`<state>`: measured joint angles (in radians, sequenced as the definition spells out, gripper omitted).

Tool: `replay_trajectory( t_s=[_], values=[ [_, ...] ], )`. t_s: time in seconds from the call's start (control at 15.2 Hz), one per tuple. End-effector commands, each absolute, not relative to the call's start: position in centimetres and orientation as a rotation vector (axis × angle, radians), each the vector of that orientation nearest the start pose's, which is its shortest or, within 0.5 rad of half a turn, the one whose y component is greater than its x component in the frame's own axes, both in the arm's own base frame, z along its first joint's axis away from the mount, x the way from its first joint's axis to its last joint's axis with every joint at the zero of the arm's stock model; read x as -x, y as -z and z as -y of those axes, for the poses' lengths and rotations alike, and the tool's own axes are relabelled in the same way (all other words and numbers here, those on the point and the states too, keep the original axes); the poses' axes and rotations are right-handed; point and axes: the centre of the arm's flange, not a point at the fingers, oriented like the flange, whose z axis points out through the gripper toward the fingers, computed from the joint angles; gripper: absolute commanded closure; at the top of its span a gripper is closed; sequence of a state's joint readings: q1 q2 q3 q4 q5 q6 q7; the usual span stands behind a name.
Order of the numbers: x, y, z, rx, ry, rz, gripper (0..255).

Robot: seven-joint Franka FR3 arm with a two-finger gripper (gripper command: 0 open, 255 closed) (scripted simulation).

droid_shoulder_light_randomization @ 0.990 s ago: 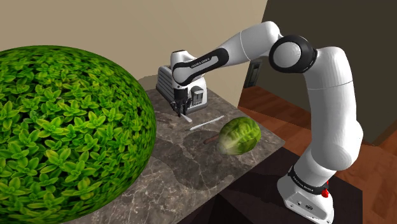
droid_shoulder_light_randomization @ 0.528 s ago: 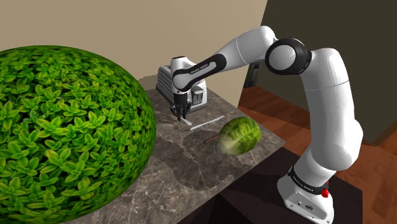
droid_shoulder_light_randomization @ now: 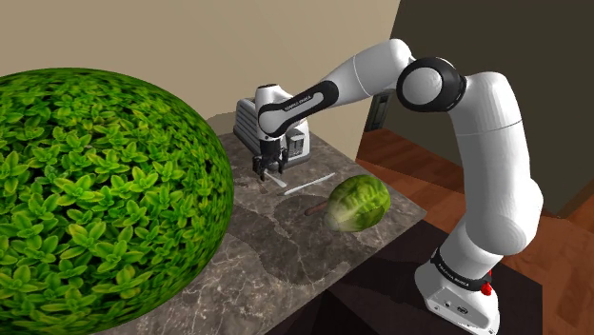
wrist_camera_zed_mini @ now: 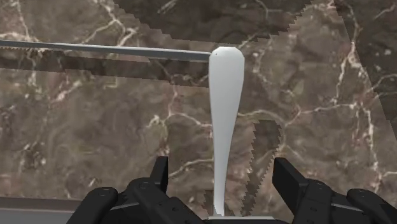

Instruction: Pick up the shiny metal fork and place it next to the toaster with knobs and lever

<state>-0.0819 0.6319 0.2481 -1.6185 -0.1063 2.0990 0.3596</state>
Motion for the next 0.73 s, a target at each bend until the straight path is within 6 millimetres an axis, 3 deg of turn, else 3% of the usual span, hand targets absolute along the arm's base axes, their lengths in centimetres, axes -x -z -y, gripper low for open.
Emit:
replay_trajectory(
  t_s=[0.0, 0.13, 0.4, 0.66],
  values=[
    [-67.0, -25.2, -8.7, 3.098, -0.225, -0.265, 0],
    [-67.0, -25.2, -8.7, 3.098, -0.225, -0.265, 0],
    [-67.7, -30.2, -8.5, 3.098, -0.225, -0.265, 0],
    [-67.7, -30.2, -8.5, 3.098, -0.225, -0.265, 0]
  ],
)
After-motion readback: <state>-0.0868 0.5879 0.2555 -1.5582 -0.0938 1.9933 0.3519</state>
